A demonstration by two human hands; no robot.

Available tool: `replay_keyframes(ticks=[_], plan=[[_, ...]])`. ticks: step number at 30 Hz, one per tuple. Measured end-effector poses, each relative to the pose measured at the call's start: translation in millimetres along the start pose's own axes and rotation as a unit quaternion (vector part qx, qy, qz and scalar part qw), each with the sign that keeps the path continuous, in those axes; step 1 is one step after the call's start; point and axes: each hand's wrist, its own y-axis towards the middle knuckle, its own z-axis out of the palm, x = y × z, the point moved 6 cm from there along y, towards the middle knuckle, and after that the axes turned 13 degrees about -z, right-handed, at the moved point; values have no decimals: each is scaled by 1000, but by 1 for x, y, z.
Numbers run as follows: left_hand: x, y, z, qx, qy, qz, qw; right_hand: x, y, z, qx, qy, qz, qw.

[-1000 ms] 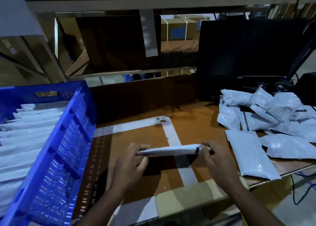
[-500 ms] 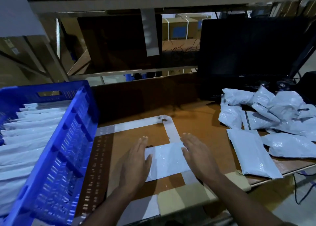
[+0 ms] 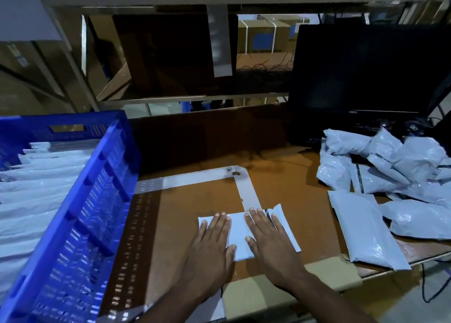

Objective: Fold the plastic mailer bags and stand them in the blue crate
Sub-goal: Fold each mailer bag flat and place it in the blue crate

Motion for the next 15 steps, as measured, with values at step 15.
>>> replay_keyframes(ticks=[15], plan=[[2,-3,-2,6,-35,-13,999,-21,-9,-10,13,53,26,998]])
